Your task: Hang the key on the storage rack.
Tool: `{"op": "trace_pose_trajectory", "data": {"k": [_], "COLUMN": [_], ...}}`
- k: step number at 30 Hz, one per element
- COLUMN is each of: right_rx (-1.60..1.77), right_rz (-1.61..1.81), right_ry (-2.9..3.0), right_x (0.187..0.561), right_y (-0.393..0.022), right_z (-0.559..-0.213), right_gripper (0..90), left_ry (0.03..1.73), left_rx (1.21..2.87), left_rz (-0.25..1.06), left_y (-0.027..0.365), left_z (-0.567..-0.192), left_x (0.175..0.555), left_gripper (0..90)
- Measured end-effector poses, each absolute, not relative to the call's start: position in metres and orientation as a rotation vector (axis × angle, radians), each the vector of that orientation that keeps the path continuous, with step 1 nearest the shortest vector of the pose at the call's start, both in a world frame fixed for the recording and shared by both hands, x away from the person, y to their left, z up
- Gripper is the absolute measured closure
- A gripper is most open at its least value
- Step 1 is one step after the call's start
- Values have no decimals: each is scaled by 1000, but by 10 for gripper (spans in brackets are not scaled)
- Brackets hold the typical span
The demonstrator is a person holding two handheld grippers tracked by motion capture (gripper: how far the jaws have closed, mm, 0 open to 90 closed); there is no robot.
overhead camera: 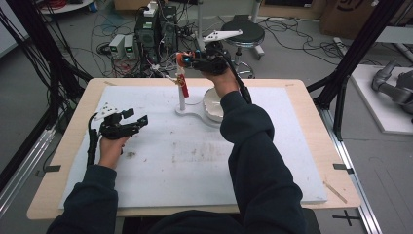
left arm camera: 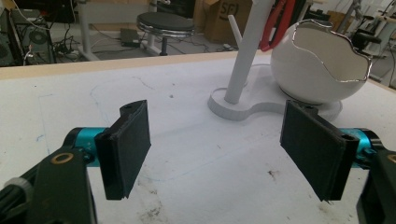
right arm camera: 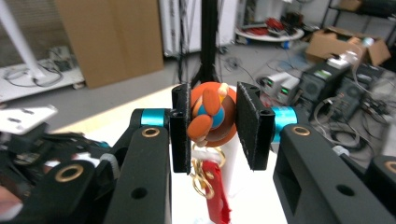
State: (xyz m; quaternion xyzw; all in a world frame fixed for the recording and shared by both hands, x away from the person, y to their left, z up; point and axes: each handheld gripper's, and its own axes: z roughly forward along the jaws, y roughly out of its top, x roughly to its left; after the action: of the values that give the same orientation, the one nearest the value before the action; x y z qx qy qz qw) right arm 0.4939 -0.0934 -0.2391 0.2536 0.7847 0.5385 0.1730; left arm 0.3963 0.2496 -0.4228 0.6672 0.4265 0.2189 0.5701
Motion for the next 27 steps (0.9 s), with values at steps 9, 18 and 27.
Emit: {"op": "trace_pose_trajectory", "data": {"k": [9,18,27], "right_rx": [808,785,801], "right_rz": [1440,1383,1412], "right_ry": [2304,2420,2347], "right_x": [493,483,472], "right_y": [-115,-124,-155], "right_z": [-273,-306,-305], "right_gripper": [688,682,468], "left_ry": [998,998,988], "left_rx": [1568,1574,1565], "left_rz": [517,518,519], "left_y": [249,249,249], "left_z": [-422,-422,-421], "left_x": [396,395,394], "left_gripper": [243,242,243]}}
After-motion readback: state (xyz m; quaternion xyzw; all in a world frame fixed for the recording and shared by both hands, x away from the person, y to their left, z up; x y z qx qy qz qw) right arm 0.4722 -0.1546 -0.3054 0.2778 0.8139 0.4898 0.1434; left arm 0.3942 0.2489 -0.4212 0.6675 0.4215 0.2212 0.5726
